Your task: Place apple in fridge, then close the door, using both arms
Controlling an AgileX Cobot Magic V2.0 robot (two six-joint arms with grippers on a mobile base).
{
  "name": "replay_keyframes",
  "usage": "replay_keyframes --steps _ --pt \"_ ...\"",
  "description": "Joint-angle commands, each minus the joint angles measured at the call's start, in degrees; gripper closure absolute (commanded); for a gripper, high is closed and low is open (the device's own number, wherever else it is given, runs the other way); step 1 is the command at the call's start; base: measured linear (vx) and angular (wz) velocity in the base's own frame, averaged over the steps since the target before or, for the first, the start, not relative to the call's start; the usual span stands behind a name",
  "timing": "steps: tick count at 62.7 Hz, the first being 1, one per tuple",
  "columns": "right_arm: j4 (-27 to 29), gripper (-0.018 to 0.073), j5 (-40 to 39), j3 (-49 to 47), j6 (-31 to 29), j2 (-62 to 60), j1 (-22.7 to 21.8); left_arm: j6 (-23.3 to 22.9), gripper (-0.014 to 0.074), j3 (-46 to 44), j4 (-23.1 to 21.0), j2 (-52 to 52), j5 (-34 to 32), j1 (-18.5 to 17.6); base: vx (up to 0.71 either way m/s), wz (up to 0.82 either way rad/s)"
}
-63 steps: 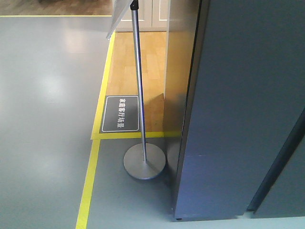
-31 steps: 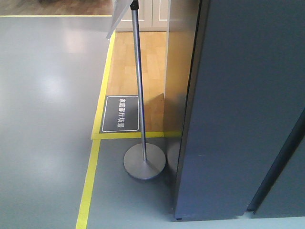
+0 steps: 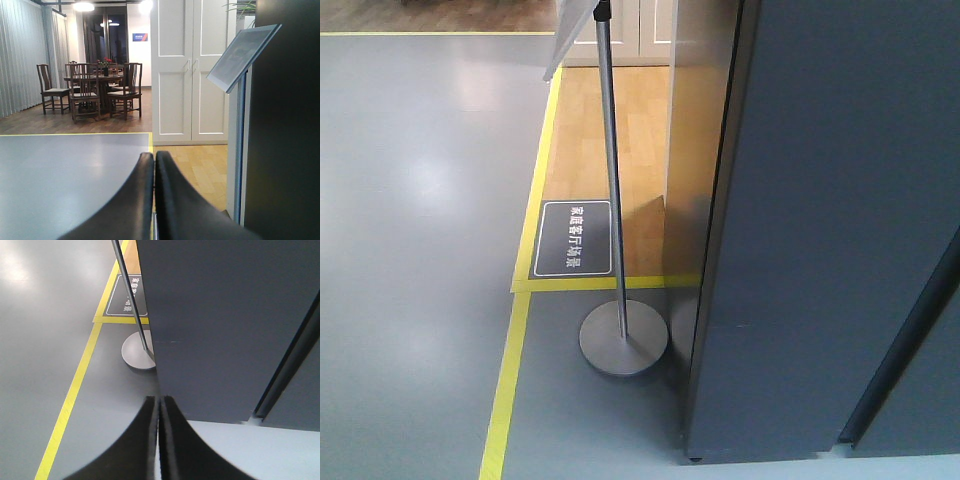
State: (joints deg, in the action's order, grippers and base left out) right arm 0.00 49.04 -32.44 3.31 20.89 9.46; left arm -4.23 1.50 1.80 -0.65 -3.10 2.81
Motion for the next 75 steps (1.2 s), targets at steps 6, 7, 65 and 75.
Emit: replay_keyframes --steps 6,7,65,75 --pt "-4.1 0.0566 -5.2 1.0 -2.6 -1.5 -0.5 -0.4 0.0603 1.2 -0.5 -1.0 -4.3 0.0 0.0 0.0" --pt "-4.3 0.0566 -6.3 1.6 -2.9 -2.0 -0.8 -0.4 0.0603 1.2 -0.5 -0.9 -4.3 0.0 0.0 0.0" --pt "-2.3 0.0566 -53.8 34.9 -3.3 -22.6 -9.9 -0.4 0.0603 1.2 -0.5 -0.9 -4.3 0.0 0.0 0.0" --pt "-2.3 0.0566 -53.8 34.9 -3.3 -22.6 -11.5 -0.4 0.0603 1.2 -0.5 -0.9 -4.3 0.0 0.0 0.0"
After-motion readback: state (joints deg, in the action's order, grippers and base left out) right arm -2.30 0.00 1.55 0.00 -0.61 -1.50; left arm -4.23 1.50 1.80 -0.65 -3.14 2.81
